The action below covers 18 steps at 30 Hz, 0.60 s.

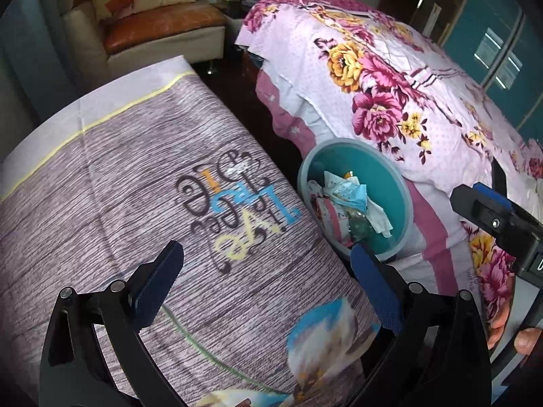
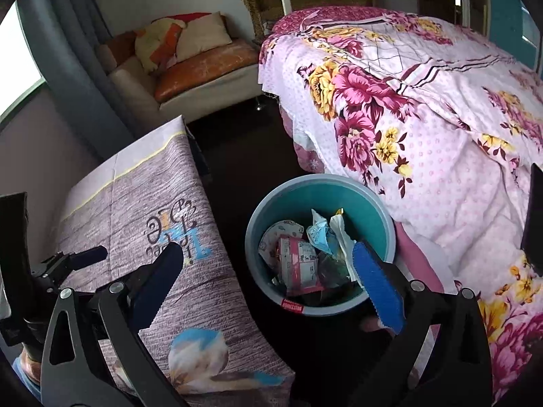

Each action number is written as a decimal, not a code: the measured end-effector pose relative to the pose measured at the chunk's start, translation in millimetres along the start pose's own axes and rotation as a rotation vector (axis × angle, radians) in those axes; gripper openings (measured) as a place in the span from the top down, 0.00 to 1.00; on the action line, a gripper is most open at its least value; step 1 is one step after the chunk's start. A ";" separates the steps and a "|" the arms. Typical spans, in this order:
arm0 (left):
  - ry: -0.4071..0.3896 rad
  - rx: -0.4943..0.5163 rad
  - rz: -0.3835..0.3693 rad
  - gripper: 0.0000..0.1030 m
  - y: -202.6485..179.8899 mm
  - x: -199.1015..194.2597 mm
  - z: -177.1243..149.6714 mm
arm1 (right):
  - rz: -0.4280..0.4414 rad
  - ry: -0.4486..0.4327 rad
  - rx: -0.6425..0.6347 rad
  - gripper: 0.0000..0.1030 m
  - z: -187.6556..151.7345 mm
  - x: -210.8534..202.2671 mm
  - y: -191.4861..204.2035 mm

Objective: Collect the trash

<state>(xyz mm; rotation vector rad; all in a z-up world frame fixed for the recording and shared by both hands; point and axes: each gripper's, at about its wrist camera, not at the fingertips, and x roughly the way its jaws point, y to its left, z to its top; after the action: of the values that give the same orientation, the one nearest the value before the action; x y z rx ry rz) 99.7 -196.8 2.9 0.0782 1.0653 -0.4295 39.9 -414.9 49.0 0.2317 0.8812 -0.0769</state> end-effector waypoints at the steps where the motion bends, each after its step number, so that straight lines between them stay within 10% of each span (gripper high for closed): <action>1: -0.003 -0.004 0.005 0.04 1.6 -2.1 -1.8 | 0.000 0.000 -0.004 0.07 -0.6 -0.9 1.9; 18: -0.027 -0.059 0.052 0.04 24.4 -21.8 -25.8 | 0.024 0.017 -0.055 0.07 -16.9 -8.7 32.5</action>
<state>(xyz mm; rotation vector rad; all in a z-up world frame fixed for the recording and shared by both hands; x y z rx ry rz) 78.5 -161.0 5.5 0.0476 1.0461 -0.3509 26.8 -379.6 50.8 0.1920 0.8958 -0.0290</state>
